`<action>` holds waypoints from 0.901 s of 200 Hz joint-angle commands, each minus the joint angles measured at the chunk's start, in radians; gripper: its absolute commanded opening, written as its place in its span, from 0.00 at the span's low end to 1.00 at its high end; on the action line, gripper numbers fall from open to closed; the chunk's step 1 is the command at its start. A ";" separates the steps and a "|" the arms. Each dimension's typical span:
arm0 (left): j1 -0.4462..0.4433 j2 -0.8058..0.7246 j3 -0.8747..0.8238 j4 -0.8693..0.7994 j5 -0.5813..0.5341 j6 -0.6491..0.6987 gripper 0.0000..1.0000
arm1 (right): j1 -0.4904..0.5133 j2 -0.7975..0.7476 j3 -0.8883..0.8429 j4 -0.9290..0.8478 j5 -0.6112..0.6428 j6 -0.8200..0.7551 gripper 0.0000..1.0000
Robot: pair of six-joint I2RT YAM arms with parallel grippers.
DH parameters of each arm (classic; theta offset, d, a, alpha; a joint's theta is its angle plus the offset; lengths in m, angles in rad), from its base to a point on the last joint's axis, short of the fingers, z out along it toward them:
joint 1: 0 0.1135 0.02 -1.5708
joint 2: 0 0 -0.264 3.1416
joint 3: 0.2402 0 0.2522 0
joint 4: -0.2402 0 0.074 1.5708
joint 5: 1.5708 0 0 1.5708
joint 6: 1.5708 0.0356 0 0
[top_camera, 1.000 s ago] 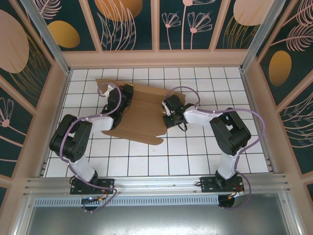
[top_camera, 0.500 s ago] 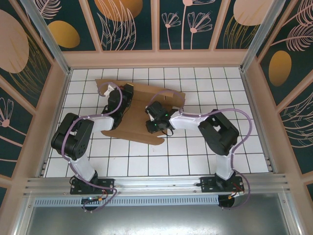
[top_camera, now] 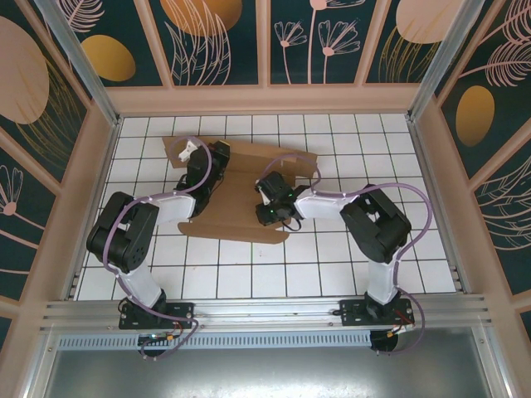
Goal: Fold the paper box
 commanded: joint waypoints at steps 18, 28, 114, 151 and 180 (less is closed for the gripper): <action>-0.031 -0.022 0.009 -0.232 -0.075 0.065 0.00 | -0.083 -0.003 -0.110 -0.205 0.114 -0.028 0.21; -0.040 -0.028 0.006 -0.233 -0.088 0.061 0.00 | -0.111 -0.029 -0.125 -0.201 0.119 -0.026 0.21; -0.060 0.042 -0.017 -0.180 -0.098 -0.054 0.00 | -0.272 -0.306 -0.069 -0.049 -0.204 0.031 0.43; -0.061 0.044 -0.032 -0.147 -0.090 -0.091 0.00 | -0.341 -0.517 -0.171 0.289 -0.276 0.409 0.60; -0.061 0.051 -0.037 -0.125 -0.075 -0.100 0.00 | -0.334 -0.582 -0.302 0.565 -0.248 0.737 0.69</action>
